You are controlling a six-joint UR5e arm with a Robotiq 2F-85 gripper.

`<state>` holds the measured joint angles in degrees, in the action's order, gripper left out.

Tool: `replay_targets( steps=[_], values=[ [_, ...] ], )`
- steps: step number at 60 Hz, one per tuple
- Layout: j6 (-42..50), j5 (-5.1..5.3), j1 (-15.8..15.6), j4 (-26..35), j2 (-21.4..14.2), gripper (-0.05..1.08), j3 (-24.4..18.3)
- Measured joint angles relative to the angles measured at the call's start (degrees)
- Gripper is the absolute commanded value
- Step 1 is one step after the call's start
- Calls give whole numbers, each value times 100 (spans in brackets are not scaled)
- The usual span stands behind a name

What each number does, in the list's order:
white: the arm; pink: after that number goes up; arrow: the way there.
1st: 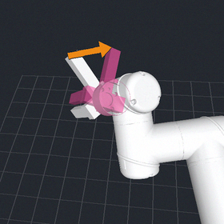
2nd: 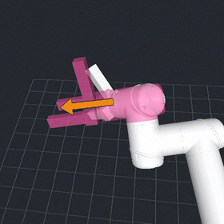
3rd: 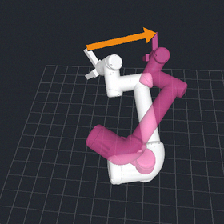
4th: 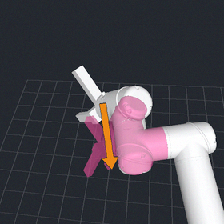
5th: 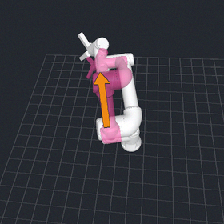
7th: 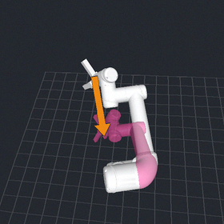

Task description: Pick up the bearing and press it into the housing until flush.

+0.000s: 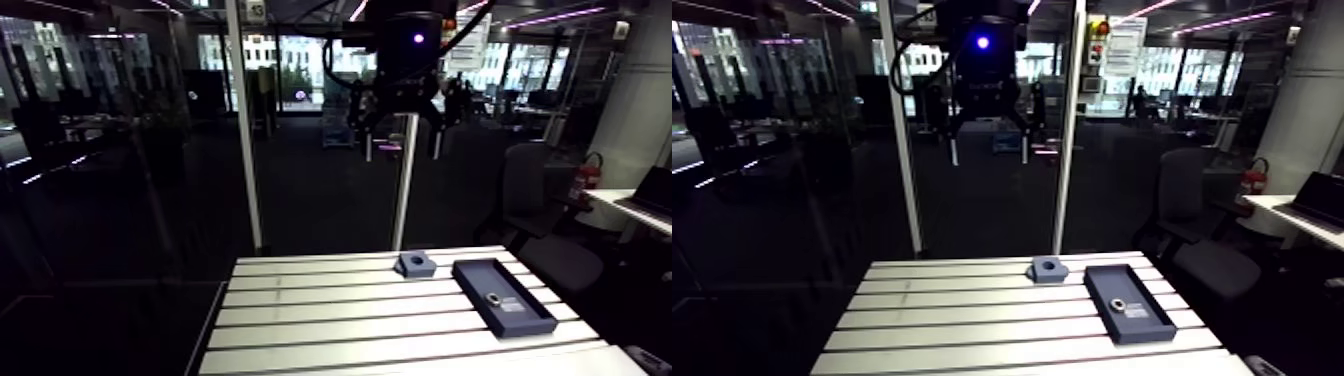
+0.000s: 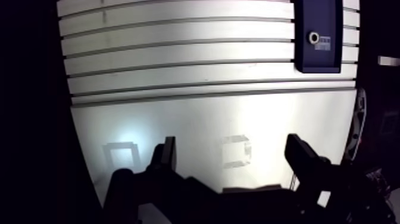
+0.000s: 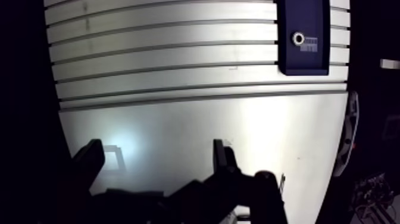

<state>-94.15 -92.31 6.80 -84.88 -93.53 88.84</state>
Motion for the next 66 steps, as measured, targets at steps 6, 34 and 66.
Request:
replay_targets(
  steps=[6, 34, 66],
  values=[
    [-112, -13, 80, -8, 10, 0, 20],
    [-1095, -23, 1047, -379, 160, 1, 198],
    [-2048, -20, 1860, -998, 750, 1, 279]
  ],
)
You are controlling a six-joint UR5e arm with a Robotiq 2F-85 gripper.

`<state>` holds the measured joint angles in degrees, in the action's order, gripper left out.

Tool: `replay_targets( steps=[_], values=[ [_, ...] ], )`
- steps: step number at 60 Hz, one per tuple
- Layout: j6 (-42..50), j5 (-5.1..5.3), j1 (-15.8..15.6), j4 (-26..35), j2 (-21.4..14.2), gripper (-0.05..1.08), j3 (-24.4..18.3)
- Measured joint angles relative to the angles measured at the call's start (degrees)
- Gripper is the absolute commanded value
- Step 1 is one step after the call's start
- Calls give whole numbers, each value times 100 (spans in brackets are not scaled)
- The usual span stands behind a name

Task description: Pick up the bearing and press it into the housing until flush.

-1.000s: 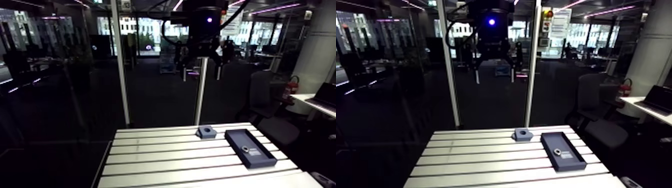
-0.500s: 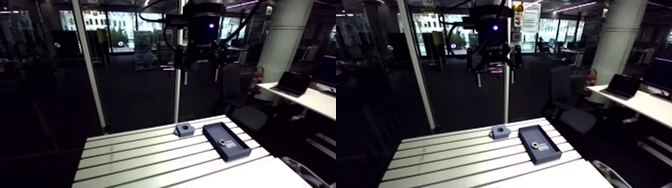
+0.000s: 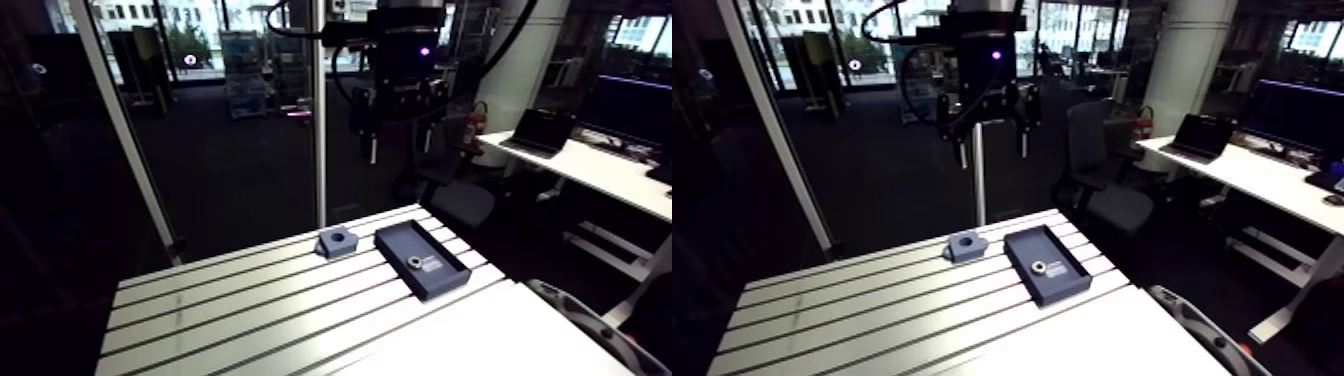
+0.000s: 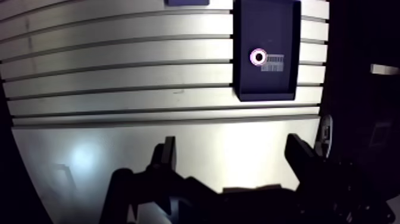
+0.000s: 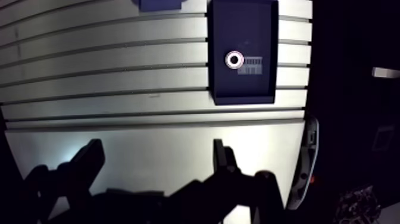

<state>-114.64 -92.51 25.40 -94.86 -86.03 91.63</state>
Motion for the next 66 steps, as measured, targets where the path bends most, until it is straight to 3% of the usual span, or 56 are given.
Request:
replay_targets(
  steps=[19, 48, 66],
  values=[
    [-390, -33, 272, -502, 520, 1, -28],
    [-780, -264, 528, -1294, 1310, 1, 16],
    [-855, -217, 566, -1917, 1472, 1, 337]
  ],
)
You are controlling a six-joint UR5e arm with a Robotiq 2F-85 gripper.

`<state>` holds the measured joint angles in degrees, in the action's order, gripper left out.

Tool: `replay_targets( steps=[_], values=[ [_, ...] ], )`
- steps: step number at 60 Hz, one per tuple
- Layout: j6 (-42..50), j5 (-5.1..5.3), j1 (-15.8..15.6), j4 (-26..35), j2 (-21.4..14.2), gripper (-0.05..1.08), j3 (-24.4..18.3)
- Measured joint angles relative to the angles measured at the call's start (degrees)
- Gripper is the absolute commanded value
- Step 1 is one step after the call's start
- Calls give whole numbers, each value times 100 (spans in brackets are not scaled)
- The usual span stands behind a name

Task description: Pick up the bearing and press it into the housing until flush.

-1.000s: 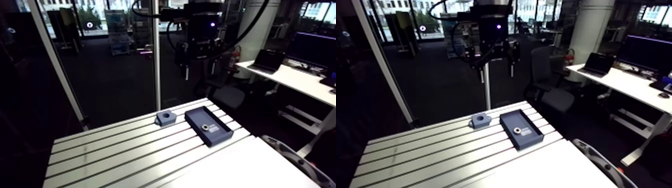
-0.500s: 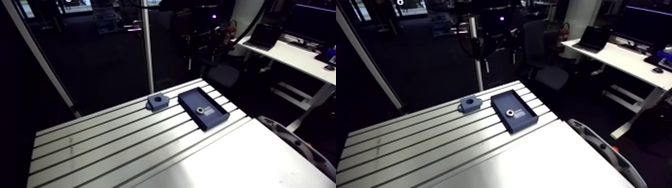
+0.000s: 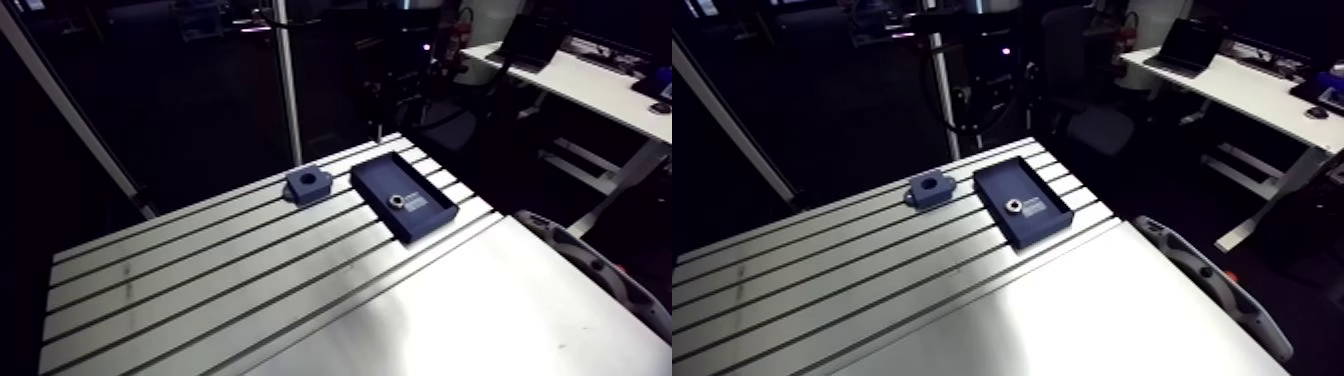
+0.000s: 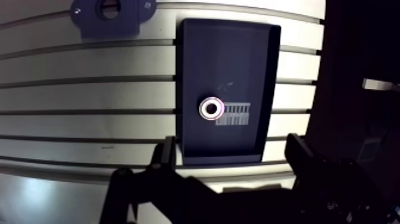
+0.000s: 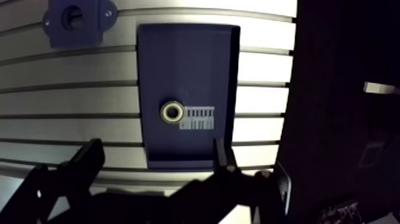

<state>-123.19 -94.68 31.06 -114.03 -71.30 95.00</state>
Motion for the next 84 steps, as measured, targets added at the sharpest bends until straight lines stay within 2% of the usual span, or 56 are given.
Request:
replay_targets(
  steps=[4, 5, 6, 7, 8, 9, 14, 17, 27, 30, 84],
  values=[
    [-11, 6, 6, -76, 28, 2, 52],
    [-15, 6, 11, -94, 38, 8, 66],
    [-17, 6, 16, -108, 46, 8, 78],
    [-19, 6, 21, -118, 53, 15, 87],
    [-22, 6, 30, -129, 62, 15, 99],
    [-23, 6, 40, -141, 71, 22, 110],
    [-28, 4, 86, -179, 114, 27, 151],
    [-29, 2, 112, -196, 139, 35, 167],
    [-29, -1, 176, -221, 250, 39, 192],
    [-28, -1, 188, -227, 292, 46, 196],
    [-33, 28, 277, -713, 581, 47, 570]
  ],
)
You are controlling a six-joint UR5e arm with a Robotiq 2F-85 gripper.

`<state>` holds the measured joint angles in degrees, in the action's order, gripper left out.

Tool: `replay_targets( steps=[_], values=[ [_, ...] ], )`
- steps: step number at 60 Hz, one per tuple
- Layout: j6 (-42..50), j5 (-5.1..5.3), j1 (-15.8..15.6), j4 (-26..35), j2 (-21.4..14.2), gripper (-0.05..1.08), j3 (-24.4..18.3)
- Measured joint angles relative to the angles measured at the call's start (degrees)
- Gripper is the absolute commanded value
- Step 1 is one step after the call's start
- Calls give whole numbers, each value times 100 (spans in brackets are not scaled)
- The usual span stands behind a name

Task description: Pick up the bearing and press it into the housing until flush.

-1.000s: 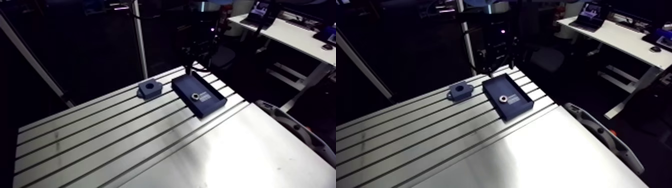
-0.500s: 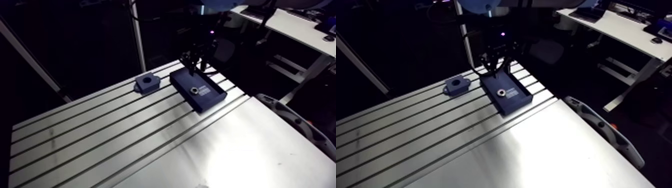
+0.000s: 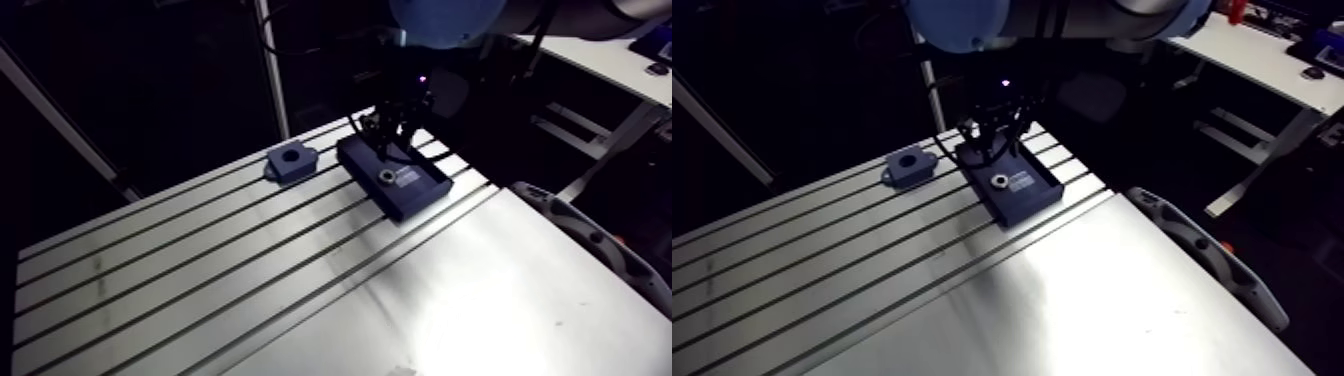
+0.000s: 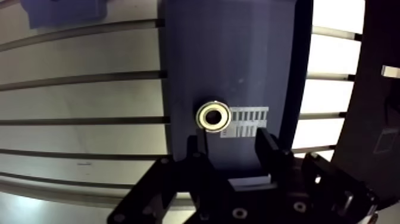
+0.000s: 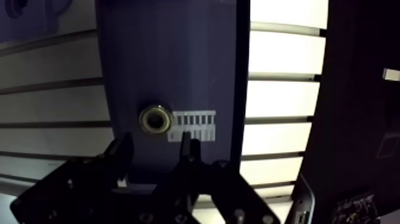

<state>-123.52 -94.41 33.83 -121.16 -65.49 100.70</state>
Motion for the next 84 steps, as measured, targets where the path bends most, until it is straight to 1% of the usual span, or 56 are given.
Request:
replay_targets(
  steps=[9, 19, 30, 53, 84],
  values=[
    [-10, 41, 1, -30, 4, 47, 54],
    [-26, 59, 1, -44, 8, 47, 115],
    [-34, 65, 1, -72, 42, 47, 163],
    [-44, 67, 1, -335, 142, 47, 269],
    [-51, 68, 1, -419, 205, 47, 317]
  ],
)
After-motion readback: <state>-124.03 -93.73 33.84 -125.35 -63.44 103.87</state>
